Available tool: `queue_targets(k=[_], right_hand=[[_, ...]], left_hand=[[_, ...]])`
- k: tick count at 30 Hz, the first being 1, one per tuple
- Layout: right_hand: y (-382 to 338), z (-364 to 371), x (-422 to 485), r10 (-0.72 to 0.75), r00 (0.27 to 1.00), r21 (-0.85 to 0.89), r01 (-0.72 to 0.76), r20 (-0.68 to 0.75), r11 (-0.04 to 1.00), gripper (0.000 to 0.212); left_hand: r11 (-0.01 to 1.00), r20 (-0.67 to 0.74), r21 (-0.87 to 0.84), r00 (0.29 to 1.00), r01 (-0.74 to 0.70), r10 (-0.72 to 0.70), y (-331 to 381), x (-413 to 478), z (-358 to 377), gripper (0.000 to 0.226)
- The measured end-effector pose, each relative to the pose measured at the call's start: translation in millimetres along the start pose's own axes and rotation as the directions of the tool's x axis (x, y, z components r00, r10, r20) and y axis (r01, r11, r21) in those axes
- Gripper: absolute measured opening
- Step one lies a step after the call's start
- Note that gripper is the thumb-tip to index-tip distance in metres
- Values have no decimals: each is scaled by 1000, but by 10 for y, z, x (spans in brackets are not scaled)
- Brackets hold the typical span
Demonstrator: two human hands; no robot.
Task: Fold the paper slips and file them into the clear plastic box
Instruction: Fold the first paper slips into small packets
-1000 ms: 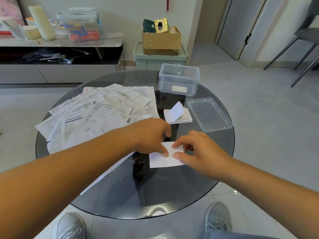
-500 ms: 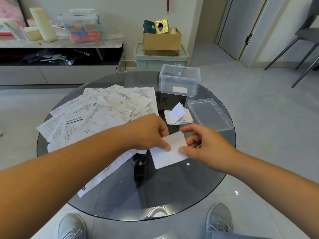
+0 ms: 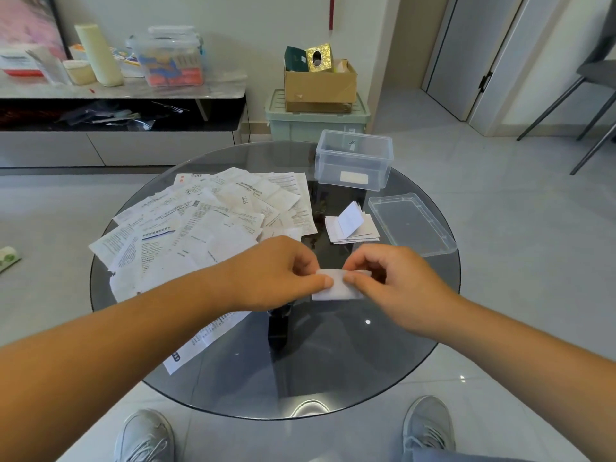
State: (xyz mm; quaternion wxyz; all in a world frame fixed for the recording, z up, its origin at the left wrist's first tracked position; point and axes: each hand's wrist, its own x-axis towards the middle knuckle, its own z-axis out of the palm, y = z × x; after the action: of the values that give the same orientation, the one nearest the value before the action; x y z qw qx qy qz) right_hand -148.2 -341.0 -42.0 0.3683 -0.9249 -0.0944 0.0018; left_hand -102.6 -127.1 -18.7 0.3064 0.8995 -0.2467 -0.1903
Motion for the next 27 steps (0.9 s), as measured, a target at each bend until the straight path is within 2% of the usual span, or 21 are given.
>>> queue_targets(k=[3,6,12,16,21,23,27], right_hand=[[27,84,29,22,999,-76,-19,43,997,5],[33,135,83,22,998,-138,-14,61,990,12],[66,121,85,23,991,-273,14,131,962,45],[119,117,78,32,991,-272,6,133,962,45],[144,148,66,61,990,-272,-24,128,962,45],[149,153,74,60,991,-272,-24,123,962,45],[180,121,86,68,988,-239,-33,140,970,44]], left_hand=[[985,10,173,1000,-17,16,3,-31,59,23],[968,-39,248,998,-35,46,-20,-21,107,14],[960,-75,268,992,-80,103,-43,-13,178,28],[910,-40,384,982,-157,186,-58,-8,229,27],[940,-77,329,989,-93,125,-61,32,331,29],[955,-76,293,994,-53,79,-40,57,332,24],[980,-12,201,1000,4,-2,-22,94,279,27]])
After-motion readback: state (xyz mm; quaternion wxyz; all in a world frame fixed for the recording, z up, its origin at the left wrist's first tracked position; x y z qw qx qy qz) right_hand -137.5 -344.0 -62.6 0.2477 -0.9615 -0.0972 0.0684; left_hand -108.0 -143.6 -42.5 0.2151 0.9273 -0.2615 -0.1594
